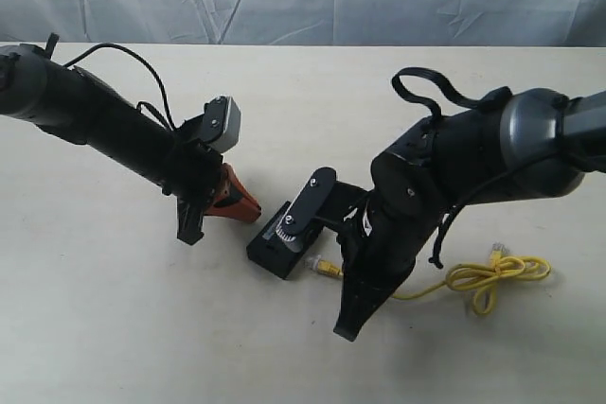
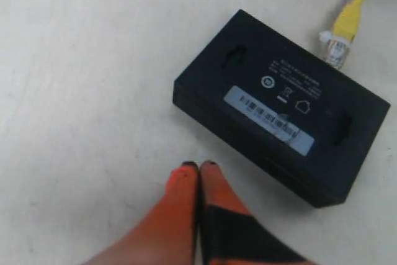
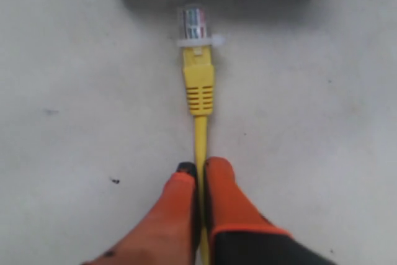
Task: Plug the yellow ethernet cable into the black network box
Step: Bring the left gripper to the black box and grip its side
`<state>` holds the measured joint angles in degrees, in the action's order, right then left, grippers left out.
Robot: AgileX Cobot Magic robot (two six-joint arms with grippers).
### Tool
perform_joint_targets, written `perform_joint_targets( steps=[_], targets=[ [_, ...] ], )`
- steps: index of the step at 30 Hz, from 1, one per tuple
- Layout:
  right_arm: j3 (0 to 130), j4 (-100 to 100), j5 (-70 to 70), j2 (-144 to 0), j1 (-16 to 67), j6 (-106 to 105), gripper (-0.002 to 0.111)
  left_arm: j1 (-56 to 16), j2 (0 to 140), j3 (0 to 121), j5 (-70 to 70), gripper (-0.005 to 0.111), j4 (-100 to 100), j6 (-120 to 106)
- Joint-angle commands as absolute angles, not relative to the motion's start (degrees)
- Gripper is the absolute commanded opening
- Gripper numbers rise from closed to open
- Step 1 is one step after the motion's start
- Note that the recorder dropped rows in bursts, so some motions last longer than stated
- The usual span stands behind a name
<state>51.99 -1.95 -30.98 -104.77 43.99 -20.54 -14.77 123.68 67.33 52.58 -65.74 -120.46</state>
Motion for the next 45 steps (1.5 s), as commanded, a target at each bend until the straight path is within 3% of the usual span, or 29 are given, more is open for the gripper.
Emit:
perform_joint_targets(
  steps=[1, 45],
  targets=[
    [51.8, -3.9, -28.8, -105.7, 44.1, -20.9, -0.001, -15.0, 123.8, 67.5, 54.5, 0.0, -64.1, -121.9],
    [51.8, -8.6, -27.1, -104.4, 44.1, -24.0, -0.001, -15.0, 126.2, 67.5, 60.1, 0.0, -63.7, -122.0]
  ],
)
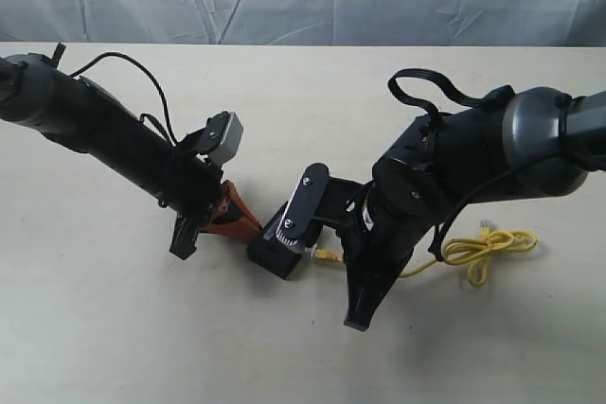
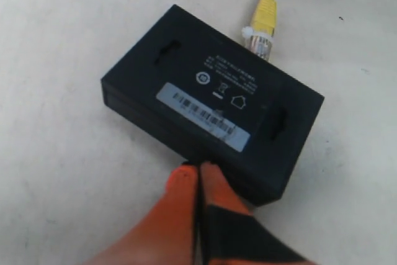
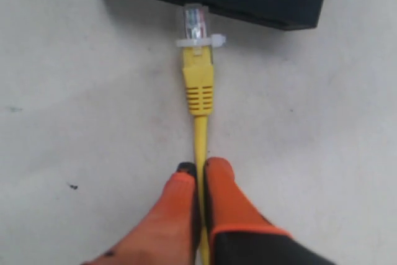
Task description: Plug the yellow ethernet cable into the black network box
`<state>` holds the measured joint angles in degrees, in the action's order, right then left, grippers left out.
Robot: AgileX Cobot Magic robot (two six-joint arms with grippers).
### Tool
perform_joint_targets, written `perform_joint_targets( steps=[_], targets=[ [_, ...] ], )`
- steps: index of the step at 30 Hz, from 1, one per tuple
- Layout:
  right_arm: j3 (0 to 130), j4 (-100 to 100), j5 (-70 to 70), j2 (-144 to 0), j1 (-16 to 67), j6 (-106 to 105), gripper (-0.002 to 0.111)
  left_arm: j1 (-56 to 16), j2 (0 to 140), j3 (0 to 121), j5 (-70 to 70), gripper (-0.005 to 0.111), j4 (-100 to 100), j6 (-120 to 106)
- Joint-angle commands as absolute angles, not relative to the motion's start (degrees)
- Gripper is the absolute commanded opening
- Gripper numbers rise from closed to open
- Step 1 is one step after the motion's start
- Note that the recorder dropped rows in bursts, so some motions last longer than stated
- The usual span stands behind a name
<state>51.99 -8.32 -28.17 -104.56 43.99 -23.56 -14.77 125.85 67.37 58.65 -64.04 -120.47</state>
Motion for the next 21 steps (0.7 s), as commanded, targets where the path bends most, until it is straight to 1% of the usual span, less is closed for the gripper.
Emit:
perform_joint_targets(
  steps=[1, 6, 11, 21],
  targets=[
    [51.8, -8.7, -27.0, -104.4, 44.1, -24.0, -0.001, -15.0, 126.2, 67.5, 60.2, 0.0, -64.0, -122.0],
    [51.8, -9.5, -26.5, -104.4, 44.1, -22.9, -0.001, -15.0, 126.2, 67.5, 60.6, 0.0, -64.4, -122.0],
    [51.8, -14.9, -28.7, -104.4, 44.1, -17.7, -0.001, -15.0, 126.2, 67.5, 60.6, 0.0, -64.4, -122.0],
    [51.8, -15.2, -26.9, -105.8, 44.1, -17.8, -0.001, -15.0, 126.2, 67.5, 60.6, 0.0, -64.4, -122.0]
  ],
)
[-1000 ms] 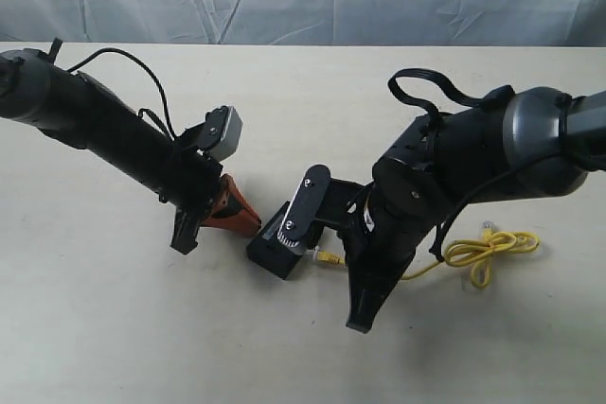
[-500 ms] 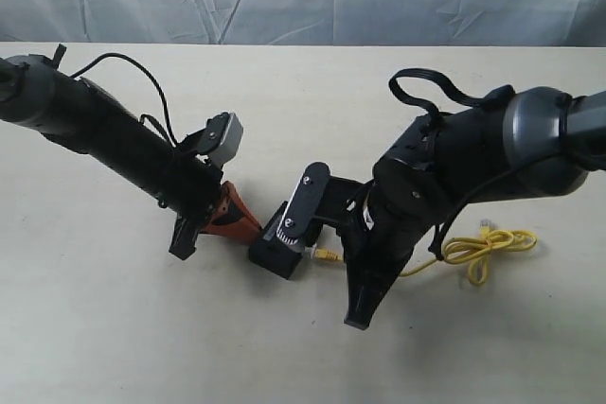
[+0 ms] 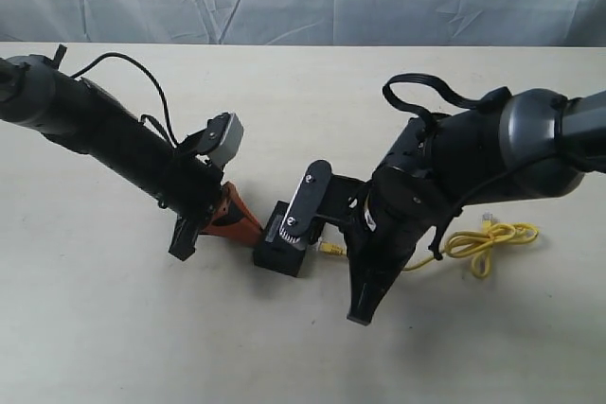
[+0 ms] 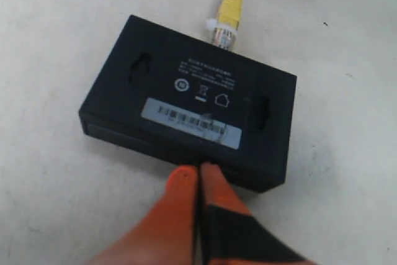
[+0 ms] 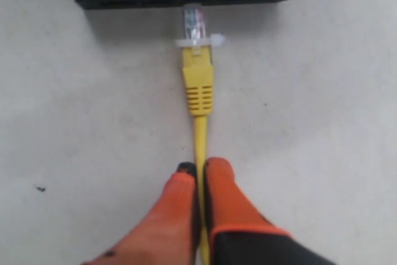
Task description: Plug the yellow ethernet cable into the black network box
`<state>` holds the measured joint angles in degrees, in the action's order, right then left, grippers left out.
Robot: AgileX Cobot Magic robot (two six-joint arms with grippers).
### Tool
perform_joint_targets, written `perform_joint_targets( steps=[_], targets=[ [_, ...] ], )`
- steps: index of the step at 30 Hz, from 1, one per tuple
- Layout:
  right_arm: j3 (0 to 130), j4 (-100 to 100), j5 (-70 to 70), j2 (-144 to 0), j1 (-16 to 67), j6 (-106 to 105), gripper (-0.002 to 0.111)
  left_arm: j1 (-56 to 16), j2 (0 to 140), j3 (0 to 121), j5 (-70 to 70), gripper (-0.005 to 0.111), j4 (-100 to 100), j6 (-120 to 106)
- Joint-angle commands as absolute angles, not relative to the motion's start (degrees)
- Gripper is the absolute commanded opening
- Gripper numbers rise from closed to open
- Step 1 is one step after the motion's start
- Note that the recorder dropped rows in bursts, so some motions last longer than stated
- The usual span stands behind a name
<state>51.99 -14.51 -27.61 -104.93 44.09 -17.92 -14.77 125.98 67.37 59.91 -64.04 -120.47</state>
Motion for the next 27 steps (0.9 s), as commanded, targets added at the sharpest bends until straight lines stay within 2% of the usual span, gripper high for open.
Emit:
perform_joint_targets(
  steps=[1, 8, 18, 27],
  targets=[
    [51.8, -15.2, -26.5, -106.1, 44.1, -17.8, -0.001, -15.0, 126.2, 67.5, 60.6, 0.0, -64.4, -122.0],
    [51.8, -15.2, -23.6, -106.7, 44.1, -17.2, -0.001, -15.0, 126.2, 67.5, 60.6, 0.0, -64.4, -122.0],
    [51.8, -19.1, -27.1, -105.9, 44.1, -16.9, -0.001, -15.0, 126.2, 67.5, 60.1, 0.0, -64.4, -122.0],
    [51.8, -15.4, -27.7, -105.8, 45.5, -21.7, -0.001, -15.0, 126.8, 67.5, 52.4, 0.0, -67.2, -121.9]
  ],
)
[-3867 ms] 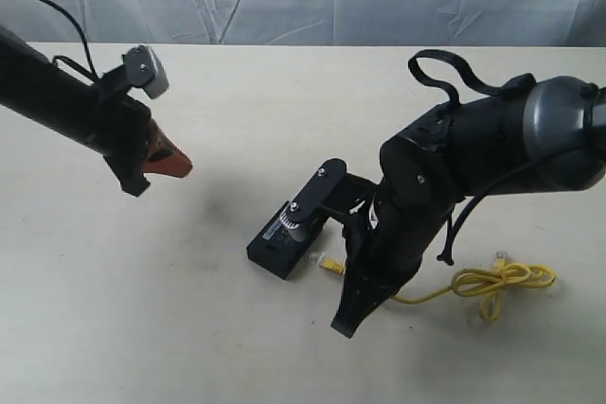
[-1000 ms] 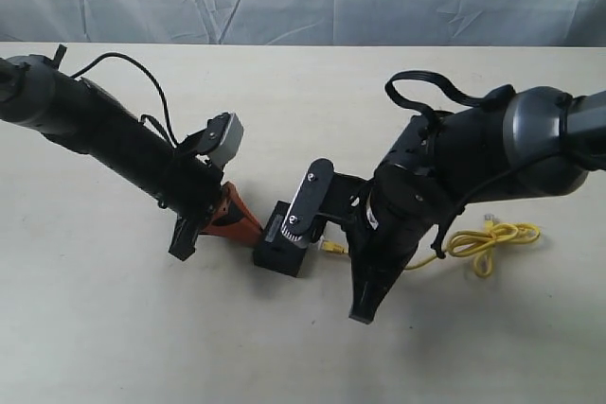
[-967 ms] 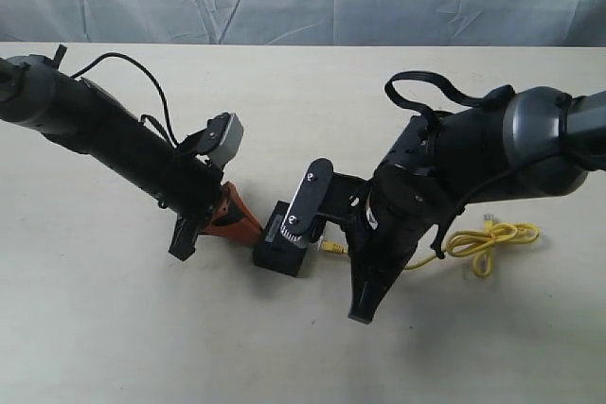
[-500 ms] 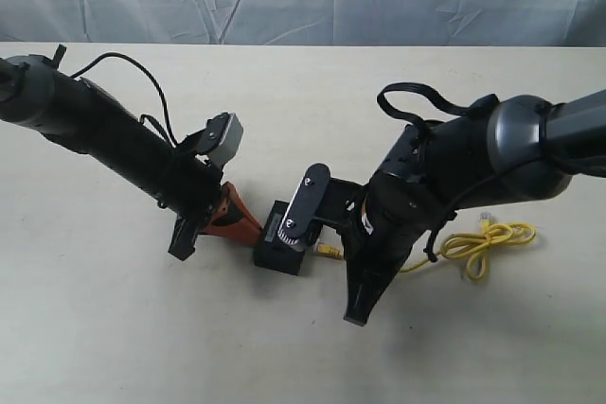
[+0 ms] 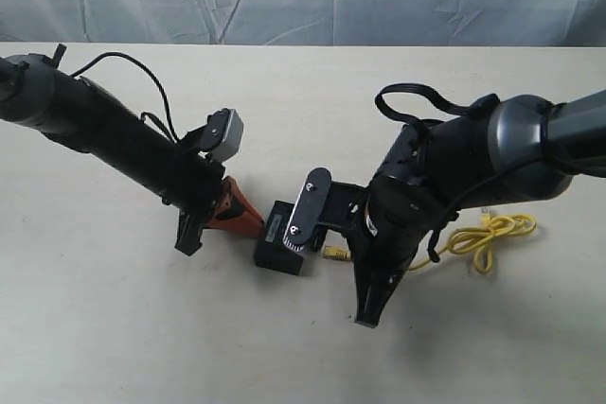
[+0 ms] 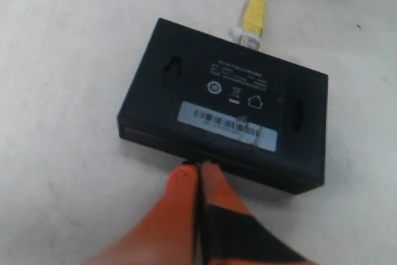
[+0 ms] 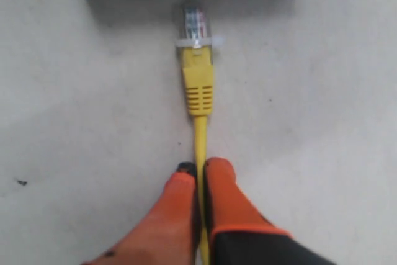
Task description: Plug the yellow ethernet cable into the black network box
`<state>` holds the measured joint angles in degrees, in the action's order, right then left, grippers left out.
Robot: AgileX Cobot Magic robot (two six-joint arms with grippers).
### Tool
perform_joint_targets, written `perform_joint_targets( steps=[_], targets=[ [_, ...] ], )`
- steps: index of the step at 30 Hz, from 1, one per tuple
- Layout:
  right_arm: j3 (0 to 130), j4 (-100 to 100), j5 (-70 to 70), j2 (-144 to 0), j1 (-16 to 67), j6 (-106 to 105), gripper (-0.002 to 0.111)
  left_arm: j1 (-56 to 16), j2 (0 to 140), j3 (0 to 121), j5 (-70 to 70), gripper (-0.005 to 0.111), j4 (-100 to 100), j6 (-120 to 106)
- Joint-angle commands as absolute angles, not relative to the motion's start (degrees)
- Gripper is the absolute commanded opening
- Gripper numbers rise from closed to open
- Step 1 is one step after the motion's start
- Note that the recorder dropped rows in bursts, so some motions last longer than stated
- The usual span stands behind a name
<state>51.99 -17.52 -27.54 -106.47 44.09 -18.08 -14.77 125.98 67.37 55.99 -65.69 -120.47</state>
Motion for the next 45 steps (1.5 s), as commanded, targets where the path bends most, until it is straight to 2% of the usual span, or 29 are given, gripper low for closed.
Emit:
perform_joint_targets(
  steps=[1, 14, 23, 45],
  targets=[
    [51.8, -14.9, -27.8, -105.6, 46.4, -22.1, -0.001, -15.0, 127.2, 67.5, 52.4, 0.0, -67.5, -121.9],
    [51.8, -13.0, -30.6, -105.4, 47.5, -21.9, -0.001, -15.0, 128.7, 67.5, 52.5, 0.0, -68.5, -121.9],
    [51.8, -20.1, -28.6, -105.4, 47.5, -11.6, -0.001, -15.0, 128.7, 67.5, 52.5, 0.0, -68.4, -121.9],
    [51.8, -20.3, -27.2, -104.7, 47.5, -12.0, -0.001, -15.0, 128.7, 67.5, 52.5, 0.0, -68.1, -121.9]
  ],
)
